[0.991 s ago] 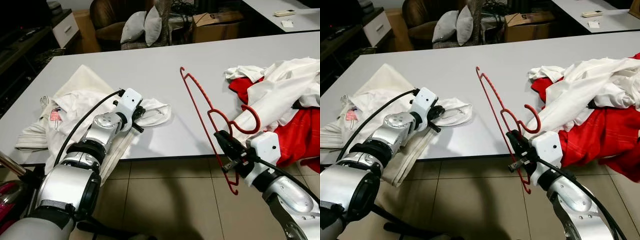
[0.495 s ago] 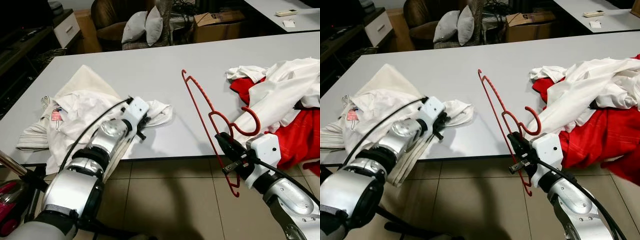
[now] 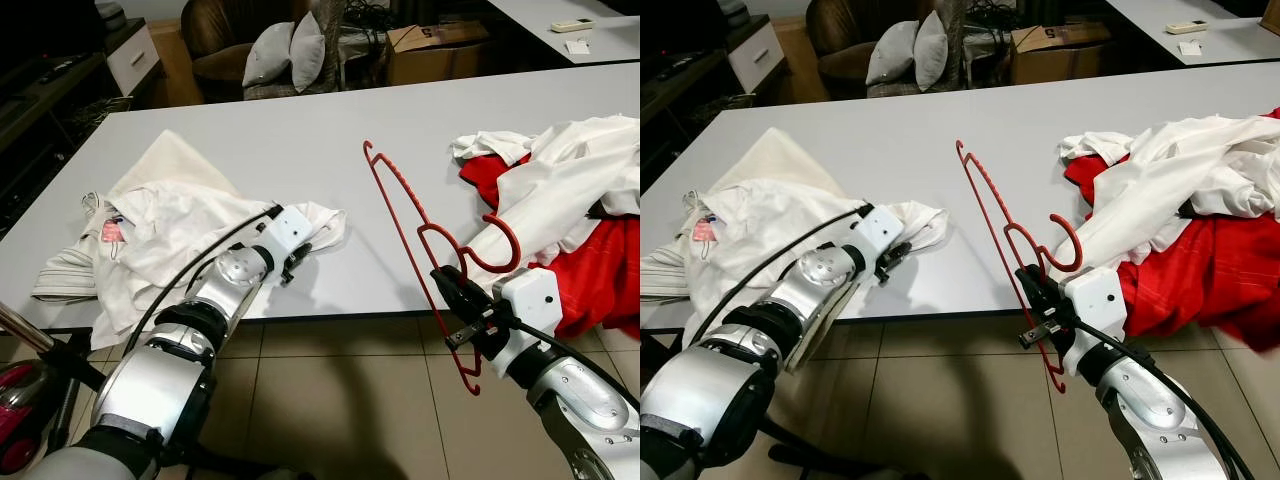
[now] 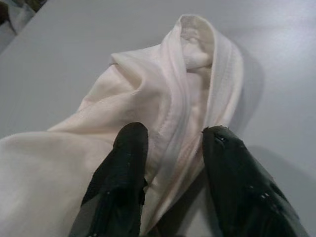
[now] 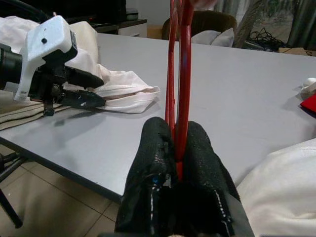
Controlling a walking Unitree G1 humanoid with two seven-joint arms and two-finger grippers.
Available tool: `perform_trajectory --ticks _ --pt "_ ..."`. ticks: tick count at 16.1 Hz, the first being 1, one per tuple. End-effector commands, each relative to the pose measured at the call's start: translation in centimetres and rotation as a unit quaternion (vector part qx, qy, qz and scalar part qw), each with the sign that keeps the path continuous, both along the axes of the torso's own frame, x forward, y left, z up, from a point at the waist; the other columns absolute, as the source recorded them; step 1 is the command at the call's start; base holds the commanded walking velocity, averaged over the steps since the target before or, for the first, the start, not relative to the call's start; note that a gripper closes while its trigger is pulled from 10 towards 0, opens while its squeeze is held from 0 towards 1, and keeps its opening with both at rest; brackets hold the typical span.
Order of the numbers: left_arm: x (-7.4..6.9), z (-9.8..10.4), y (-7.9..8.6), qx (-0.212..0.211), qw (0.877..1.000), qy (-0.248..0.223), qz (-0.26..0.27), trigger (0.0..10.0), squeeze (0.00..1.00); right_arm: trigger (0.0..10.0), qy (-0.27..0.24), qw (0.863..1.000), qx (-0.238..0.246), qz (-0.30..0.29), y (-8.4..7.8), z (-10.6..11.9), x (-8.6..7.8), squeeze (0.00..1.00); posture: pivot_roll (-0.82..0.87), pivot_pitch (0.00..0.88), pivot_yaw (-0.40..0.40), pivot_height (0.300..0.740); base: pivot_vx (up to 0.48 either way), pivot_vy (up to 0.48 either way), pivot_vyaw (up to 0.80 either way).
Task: Hang hanger
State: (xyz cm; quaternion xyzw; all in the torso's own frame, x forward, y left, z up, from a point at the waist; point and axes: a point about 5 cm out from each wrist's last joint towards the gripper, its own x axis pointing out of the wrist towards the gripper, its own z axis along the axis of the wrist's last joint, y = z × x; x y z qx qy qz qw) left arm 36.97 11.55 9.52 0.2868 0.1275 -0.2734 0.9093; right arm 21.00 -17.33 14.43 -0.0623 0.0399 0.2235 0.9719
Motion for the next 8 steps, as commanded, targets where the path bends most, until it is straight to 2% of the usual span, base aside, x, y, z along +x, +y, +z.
perform_trajectory --ticks 1,2,3,4,6,8 --pt "-0.05 -0.46 0.71 0.043 0.999 -0.012 0.018 10.0 1.0 10.0 -0.009 1.0 -0.003 0.003 0.08 0.43 -0.01 0.0 -0.23 0.0 0.167 0.74 0.0 0.0 0.0" --pt "0.04 -0.45 0.79 0.057 0.998 -0.02 0.027 10.0 0.66 10.0 -0.01 1.0 -0.004 0.004 0.04 0.44 0.02 0.0 -0.23 0.0 0.167 0.74 0.0 0.0 0.0" --pt "0.07 -0.45 0.83 0.059 0.998 -0.02 0.032 10.0 0.66 10.0 -0.01 1.0 -0.004 0.003 0.02 0.46 0.04 0.0 -0.23 0.0 0.167 0.74 0.0 0.0 0.0" --pt "0.22 -0.27 0.77 0.06 0.997 -0.028 0.044 10.0 0.0 10.0 -0.01 1.0 -0.004 0.003 0.0 0.49 0.09 0.0 -0.23 0.0 0.165 0.74 0.0 0.0 0.0" --pt "0.36 -0.12 0.51 0.067 0.996 -0.037 0.052 10.0 0.0 10.0 -0.011 1.0 -0.004 0.005 0.12 0.49 0.15 0.0 -0.23 0.0 0.165 0.74 0.0 0.0 0.0" --pt "0.54 0.24 0.16 0.046 0.996 -0.042 0.061 10.0 0.0 10.0 -0.011 1.0 -0.003 0.005 0.12 0.52 0.23 0.0 -0.23 0.0 0.166 0.74 0.0 0.0 0.0"
